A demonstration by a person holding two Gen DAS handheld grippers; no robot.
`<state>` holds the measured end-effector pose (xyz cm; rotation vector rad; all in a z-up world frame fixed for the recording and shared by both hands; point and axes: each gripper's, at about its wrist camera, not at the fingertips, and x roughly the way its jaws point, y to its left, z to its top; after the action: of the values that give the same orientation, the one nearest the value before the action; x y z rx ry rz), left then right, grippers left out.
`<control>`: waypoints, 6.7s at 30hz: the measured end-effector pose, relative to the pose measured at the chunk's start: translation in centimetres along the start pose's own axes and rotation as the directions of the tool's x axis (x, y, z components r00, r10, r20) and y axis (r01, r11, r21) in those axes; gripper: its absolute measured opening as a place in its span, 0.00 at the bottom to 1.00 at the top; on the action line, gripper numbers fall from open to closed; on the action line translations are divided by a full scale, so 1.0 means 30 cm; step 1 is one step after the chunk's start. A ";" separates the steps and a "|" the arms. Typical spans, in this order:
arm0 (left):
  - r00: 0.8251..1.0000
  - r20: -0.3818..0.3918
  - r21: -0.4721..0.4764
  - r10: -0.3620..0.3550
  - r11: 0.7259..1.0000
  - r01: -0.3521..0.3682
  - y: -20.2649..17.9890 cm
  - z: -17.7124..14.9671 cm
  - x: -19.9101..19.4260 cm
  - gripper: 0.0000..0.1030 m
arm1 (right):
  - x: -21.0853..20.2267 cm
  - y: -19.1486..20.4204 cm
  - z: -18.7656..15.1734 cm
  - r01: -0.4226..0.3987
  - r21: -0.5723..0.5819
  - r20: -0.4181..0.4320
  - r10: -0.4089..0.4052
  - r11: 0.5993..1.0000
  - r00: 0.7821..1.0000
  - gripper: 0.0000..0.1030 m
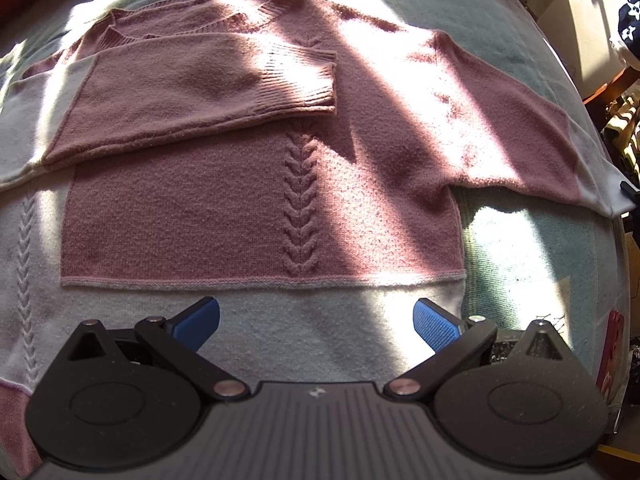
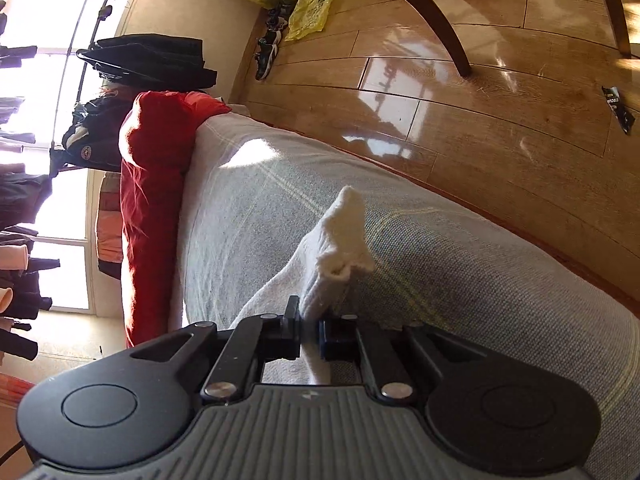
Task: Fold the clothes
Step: 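Lift the cuff with the right tool and carry it across the sweater body, then lower the sleeve onto the sweater body and open the right tool, then grasp the white sleeve cuff with the left tool and lift it, then lower the cuff onto the sweater and open the left tool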
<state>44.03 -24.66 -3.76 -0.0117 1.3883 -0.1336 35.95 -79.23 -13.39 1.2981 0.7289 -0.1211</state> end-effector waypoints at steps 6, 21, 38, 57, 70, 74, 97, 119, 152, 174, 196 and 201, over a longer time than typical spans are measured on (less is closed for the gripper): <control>0.999 0.046 0.004 -0.006 1.000 0.006 0.082 -0.009 -0.028 0.99 | 0.012 0.156 -0.041 0.045 -0.128 0.004 -0.045 0.991 0.999 0.09; 0.994 0.108 0.053 -0.005 0.999 -0.001 0.371 -0.032 -0.093 0.99 | 0.186 0.540 -0.332 0.091 -0.340 -0.039 -0.111 0.936 0.993 0.09; 0.994 0.110 0.041 -0.003 0.999 -0.002 0.629 -0.110 -0.134 0.99 | 0.486 0.889 -0.683 0.022 -0.513 -0.161 -0.121 0.858 0.979 0.09; 0.996 0.085 0.004 -0.010 1.000 0.009 0.773 -0.150 -0.128 0.99 | 0.668 1.121 -1.074 0.031 -0.745 -0.133 -0.194 0.667 0.972 0.09; 0.997 0.068 -0.007 -0.027 1.000 0.027 0.796 -0.180 -0.117 0.99 | 0.704 1.212 -1.310 0.006 -0.876 -0.110 -0.210 0.482 0.972 0.09; 0.997 0.068 -0.008 -0.029 1.000 0.030 0.799 -0.189 -0.116 0.99 | 0.729 1.230 -1.371 -0.026 -0.896 -0.133 -0.213 0.444 0.968 0.09; 0.998 0.057 -0.030 -0.031 0.999 0.032 0.841 -0.210 -0.101 0.99 | 0.867 1.179 -1.585 -0.098 -0.960 -0.180 -0.312 0.261 0.933 0.18; 0.944 0.260 -0.085 -0.203 0.969 0.232 0.825 0.096 -0.122 0.97 | 0.502 0.964 -1.320 -0.078 -0.947 -0.194 -0.363 0.310 0.911 0.27; 0.827 0.496 -0.238 -0.266 0.874 0.424 0.664 0.335 -0.038 0.11 | 0.403 0.836 -1.236 -0.051 -0.932 -0.181 -0.338 0.360 0.924 0.34; 0.774 0.435 0.040 -0.461 0.868 0.494 0.557 0.390 -0.170 0.15 | 0.538 1.042 -1.240 0.032 -0.990 0.001 -0.220 0.137 0.975 0.47; 0.835 0.203 0.121 -0.511 0.860 0.497 0.451 0.328 0.025 0.49 | 0.533 0.987 -1.228 -0.001 -0.996 -0.023 -0.248 0.088 0.969 0.51; 0.841 0.218 0.117 -0.496 0.868 0.482 0.508 0.321 -0.014 0.51 | 0.548 0.957 -1.270 -0.068 -0.995 -0.084 -0.259 0.073 0.962 0.51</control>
<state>54.74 -10.17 -2.91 -0.3302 1.1100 -0.5842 46.17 -31.19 -1.80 -0.1785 0.8404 0.4311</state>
